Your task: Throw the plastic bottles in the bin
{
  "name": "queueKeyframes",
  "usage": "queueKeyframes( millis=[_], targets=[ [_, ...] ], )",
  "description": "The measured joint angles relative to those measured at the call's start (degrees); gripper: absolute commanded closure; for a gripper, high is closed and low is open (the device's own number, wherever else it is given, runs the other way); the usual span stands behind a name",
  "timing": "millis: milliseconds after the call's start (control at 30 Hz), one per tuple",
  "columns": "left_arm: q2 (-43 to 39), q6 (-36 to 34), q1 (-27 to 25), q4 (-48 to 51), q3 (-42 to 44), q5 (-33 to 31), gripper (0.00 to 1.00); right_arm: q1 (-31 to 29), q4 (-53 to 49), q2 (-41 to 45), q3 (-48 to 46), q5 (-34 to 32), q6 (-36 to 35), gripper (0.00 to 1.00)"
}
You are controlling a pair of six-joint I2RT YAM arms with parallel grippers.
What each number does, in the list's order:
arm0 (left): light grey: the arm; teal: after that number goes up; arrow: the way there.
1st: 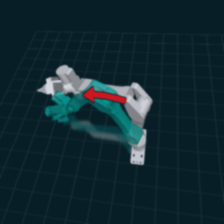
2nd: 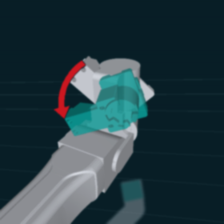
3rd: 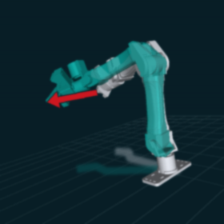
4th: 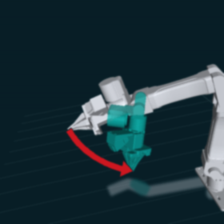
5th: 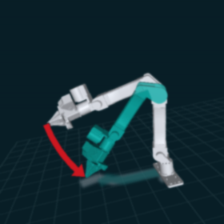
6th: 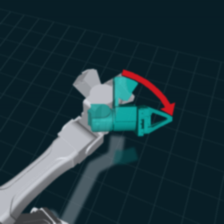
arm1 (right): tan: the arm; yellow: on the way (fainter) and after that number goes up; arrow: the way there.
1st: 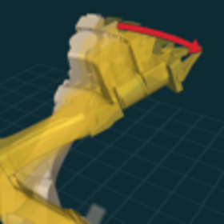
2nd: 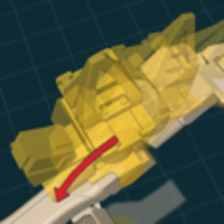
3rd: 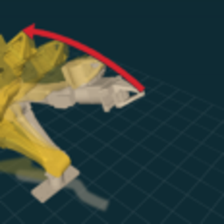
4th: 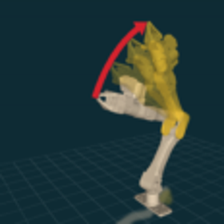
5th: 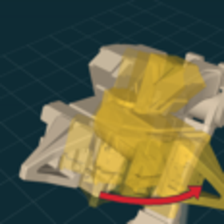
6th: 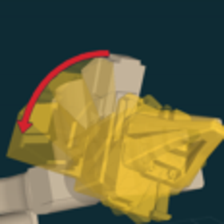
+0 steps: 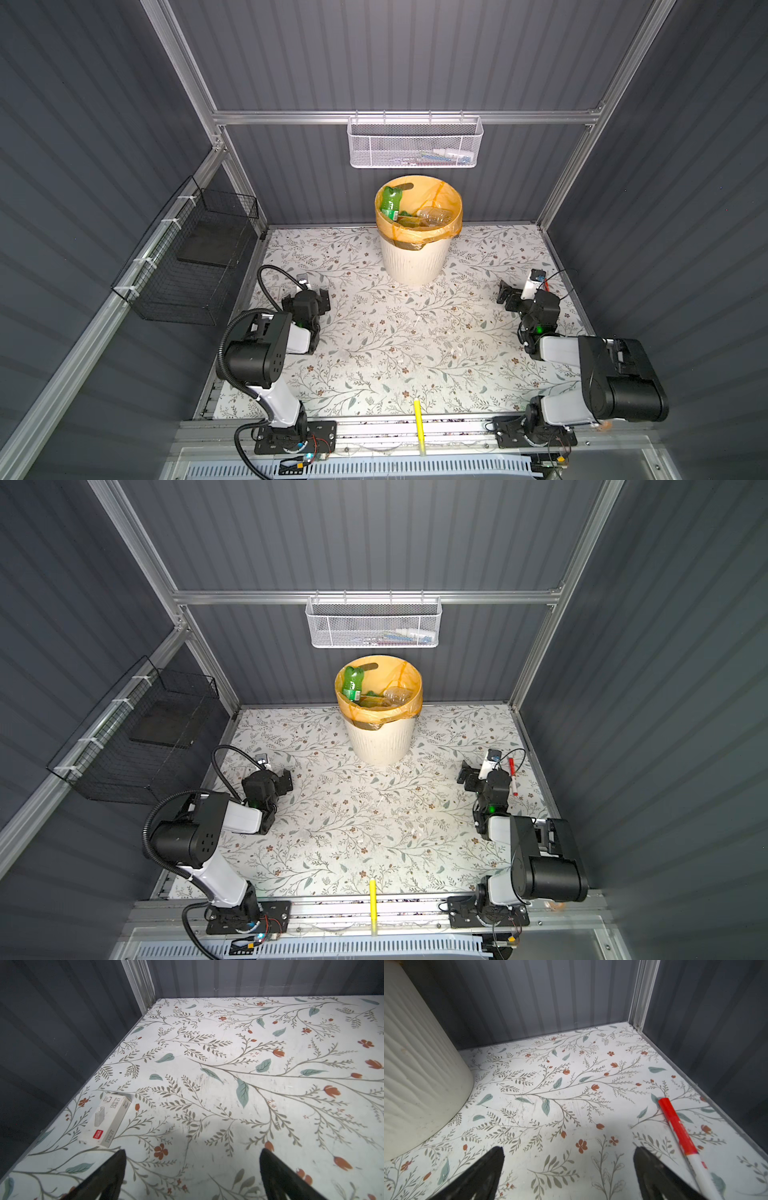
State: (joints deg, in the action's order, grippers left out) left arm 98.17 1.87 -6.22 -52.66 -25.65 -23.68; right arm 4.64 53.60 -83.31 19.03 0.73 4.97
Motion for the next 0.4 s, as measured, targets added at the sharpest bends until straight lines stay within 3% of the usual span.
queueKeyframes(
  millis=[400],
  targets=[
    [0.0, 0.0, 0.0, -0.1, 0.0, 0.4, 0.00, 0.0, 1.7, 0.0, -0.1, 0.0, -0.3, 0.01]
  ],
)
